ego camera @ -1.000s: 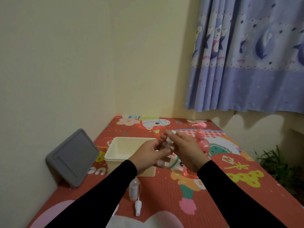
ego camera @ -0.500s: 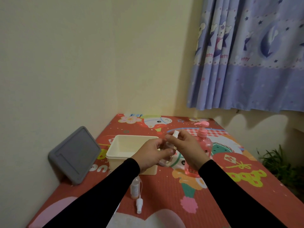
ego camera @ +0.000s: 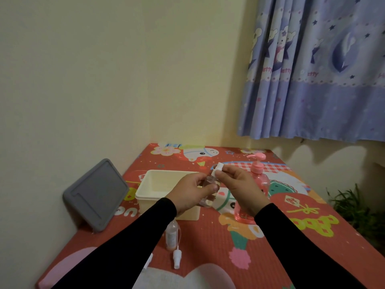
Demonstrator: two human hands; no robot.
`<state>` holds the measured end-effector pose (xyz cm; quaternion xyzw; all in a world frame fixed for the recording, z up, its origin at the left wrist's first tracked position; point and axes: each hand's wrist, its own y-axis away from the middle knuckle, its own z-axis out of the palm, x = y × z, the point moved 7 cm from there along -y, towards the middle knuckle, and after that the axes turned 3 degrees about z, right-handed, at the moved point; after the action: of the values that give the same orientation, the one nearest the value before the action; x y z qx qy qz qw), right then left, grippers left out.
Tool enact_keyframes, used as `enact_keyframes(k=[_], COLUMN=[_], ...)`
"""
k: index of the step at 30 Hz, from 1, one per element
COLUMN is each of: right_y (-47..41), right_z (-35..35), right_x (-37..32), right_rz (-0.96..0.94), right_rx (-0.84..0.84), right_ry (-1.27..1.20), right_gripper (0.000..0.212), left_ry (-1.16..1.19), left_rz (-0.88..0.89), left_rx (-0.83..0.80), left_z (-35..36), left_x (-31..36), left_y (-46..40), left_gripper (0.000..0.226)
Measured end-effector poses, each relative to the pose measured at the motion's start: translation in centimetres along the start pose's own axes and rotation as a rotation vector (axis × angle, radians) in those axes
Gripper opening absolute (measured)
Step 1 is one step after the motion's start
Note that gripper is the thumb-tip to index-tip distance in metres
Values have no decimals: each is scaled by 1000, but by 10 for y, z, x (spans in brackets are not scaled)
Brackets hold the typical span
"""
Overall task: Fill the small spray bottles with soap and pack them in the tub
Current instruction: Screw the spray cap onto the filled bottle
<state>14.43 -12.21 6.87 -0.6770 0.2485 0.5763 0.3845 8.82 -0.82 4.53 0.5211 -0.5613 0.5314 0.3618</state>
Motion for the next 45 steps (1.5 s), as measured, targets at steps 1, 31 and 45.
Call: enact_keyframes(k=[1,31,45], right_y=[0,6,18], right_z=[-1,-2,-6], right_x=[1,-3,34], right_rz=[-8,-62,38], right_rx=[18,67,-19], right_ry=[20,186,406], right_gripper=[18,31,40], left_ry=[-12,-33,-135], left_rz=[5,48,-75], left_rx=[13,91,209], left_z=[0,10,13], left_x=[0,-2,-35], left_y=[0,7,23], left_gripper=[20,23,42])
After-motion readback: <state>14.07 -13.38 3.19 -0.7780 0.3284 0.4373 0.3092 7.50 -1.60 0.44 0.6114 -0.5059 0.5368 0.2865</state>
